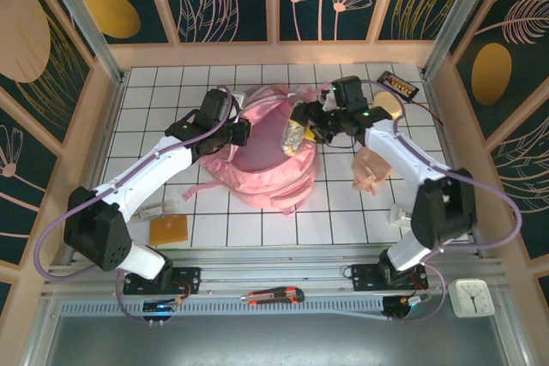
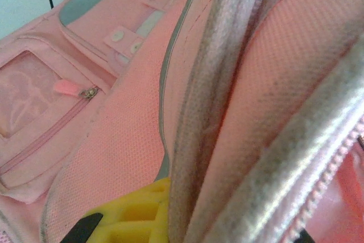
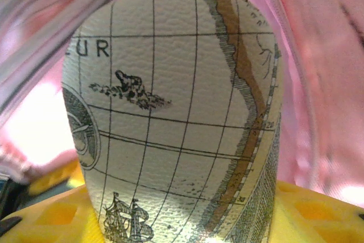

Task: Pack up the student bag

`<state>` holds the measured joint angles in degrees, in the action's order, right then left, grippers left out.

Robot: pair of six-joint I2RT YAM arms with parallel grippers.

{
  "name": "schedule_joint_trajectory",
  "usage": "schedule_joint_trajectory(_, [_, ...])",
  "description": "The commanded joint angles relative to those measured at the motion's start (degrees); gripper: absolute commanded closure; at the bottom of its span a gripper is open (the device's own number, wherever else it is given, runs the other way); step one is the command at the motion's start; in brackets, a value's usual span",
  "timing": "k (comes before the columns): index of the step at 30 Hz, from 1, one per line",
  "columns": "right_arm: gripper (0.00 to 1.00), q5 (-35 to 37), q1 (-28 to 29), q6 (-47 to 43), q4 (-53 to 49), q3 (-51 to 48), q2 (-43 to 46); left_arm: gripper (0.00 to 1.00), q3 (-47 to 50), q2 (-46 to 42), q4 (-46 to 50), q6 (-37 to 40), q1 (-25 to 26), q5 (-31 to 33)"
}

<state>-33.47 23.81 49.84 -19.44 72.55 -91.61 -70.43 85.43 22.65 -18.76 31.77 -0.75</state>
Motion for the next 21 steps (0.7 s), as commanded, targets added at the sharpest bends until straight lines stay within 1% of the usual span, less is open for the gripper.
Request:
schedule_joint_trajectory(1, [0.57,-3.38,1.65,8.37,10.91,1.86,-4.46,1.00,-1.70,-2.86,-10.52,-5.13,-0.04,-4.66])
schedule_joint_trajectory(3, [0.54,-3.09,2.69,8.95,11.40,3.58,-7.20,1.00,-1.14,-2.76,-11.92,-6.55,-0.04,-4.89])
schedule_joint_trajectory(6, [0.34,-3.60,4.41,8.51,10.82,7.24,-10.89,1.00,-0.33,-2.66,-13.66,-8.16,-0.08,-5.05])
schedule_joint_trajectory(7, [0.30,-3.94,4.90,8.31,10.60,8.42,-11.70,1.00,-0.15,-2.63,-13.86,-8.30,-0.04,-4.90])
schedule_joint_trajectory(9, [0.25,-3.88,5.10,7.91,10.25,9.34,-11.77,1.00,-0.10,-2.70,-13.82,-8.10,-0.05,-4.41])
schedule_joint_trajectory(13, [0.17,-3.74,4.06,6.23,9.02,8.09,-8.61,1.00,-0.23,-2.64,-13.56,-7.30,-0.07,-3.39])
schedule_joint_trajectory(16, [0.17,-3.26,2.06,4.19,5.67,6.07,-4.76,1.00,-0.48,-2.44,-13.17,-6.80,-0.04,-2.48])
schedule_joint_trajectory(18, [0.17,-1.36,0.23,2.05,2.42,4.52,-1.23,1.00,-0.32,-2.59,-13.07,-6.43,-0.04,-1.81])
schedule_joint_trajectory(21, [0.17,4.90,-4.31,-2.61,-5.29,2.11,4.86,1.00,-0.10,-2.58,-13.08,-5.98,-0.09,-1.97])
